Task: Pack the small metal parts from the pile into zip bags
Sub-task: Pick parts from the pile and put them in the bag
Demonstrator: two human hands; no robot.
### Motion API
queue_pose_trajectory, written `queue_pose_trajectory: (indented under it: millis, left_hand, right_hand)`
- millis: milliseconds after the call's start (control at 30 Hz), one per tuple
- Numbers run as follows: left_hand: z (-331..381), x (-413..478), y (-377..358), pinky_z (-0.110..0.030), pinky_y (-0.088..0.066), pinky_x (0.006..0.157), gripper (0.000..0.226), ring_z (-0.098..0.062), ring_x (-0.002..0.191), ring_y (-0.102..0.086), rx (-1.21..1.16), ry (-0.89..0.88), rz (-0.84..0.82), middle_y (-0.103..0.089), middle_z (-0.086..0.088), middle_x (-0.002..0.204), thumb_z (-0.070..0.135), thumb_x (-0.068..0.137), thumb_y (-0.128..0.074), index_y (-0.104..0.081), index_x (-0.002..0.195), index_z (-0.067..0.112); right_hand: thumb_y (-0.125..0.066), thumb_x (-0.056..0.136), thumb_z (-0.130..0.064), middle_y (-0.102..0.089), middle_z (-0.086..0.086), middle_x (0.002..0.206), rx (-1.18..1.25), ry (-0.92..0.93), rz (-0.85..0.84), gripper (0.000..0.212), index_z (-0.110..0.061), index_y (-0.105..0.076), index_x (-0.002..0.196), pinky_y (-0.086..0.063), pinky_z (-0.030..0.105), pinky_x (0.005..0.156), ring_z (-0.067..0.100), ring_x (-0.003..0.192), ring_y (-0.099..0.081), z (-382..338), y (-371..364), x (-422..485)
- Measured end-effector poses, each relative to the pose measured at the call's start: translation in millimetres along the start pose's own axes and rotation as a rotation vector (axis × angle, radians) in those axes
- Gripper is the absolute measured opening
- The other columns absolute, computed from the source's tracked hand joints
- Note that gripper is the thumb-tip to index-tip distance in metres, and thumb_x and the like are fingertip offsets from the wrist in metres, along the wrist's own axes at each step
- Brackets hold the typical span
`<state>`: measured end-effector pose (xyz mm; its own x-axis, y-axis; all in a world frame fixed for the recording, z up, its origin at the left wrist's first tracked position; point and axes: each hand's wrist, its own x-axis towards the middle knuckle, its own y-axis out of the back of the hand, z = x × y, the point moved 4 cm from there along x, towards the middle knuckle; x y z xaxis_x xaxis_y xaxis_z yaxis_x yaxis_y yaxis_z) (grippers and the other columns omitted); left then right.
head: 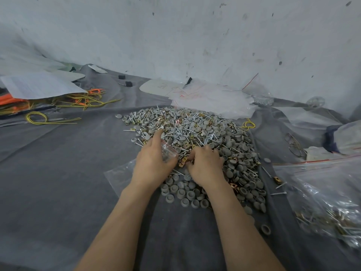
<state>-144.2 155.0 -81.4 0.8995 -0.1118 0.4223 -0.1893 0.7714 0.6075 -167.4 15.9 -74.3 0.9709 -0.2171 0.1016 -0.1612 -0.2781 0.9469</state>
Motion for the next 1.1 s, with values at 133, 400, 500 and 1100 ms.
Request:
queue_pose_trajectory:
  millis: [133, 400, 500, 1100]
  left_hand:
    - [2.8, 0.2, 5.3, -0.039, -0.044, 0.099, 0.080, -0.024, 0.121, -0.051, -0.054, 0.007, 0.023, -0.051, -0.006, 0.136, 0.032, 0.082, -0.071, -0.026, 0.147, 0.019]
    - [12.8, 8.9, 46.5, -0.037, -0.049, 0.094, 0.078, -0.016, 0.107, -0.064, -0.955, 0.287, 0.097, -0.063, 0.000, 0.121, 0.049, 0.066, -0.079, -0.044, 0.134, 0.032]
    - [19.5, 15.0, 55.3, -0.035, -0.047, 0.096, 0.043, -0.014, 0.105, -0.064, -1.340, 0.298, 0.048, -0.068, 0.001, 0.111, 0.037, 0.074, -0.065, -0.063, 0.116, 0.028]
    - [39.7, 17.0, 82.8, -0.030, -0.045, 0.100, 0.047, -0.004, 0.106, -0.061, -0.975, 0.101, 0.215, -0.065, 0.011, 0.113, 0.036, 0.079, -0.071, -0.054, 0.121, 0.027]
  right_hand:
    - [-0.057, 0.092, -0.019, -0.048, 0.006, 0.124, 0.026, 0.010, 0.054, 0.023, -0.017, -0.052, 0.115, -0.033, 0.044, 0.097, 0.028, 0.119, -0.041, -2.6, -1.3, -0.8]
    - [-0.060, 0.090, -0.021, -0.055, -0.004, 0.093, 0.230, 0.047, 0.194, 0.013, -0.020, -0.047, 0.091, -0.041, 0.039, 0.093, 0.020, 0.097, -0.053, -5.5, 2.6, 0.1]
    - [-0.059, 0.091, -0.015, -0.060, 0.000, 0.091, 0.333, 0.045, 0.194, 0.010, -0.017, -0.050, 0.095, -0.049, 0.038, 0.082, 0.018, 0.082, -0.057, -4.0, 2.1, 2.3]
    - [-0.049, 0.097, -0.012, -0.058, 0.000, 0.089, 0.549, 0.072, 0.243, 0.016, -0.009, -0.060, 0.108, -0.039, 0.021, 0.067, 0.013, 0.078, -0.054, 1.3, 4.0, 6.5]
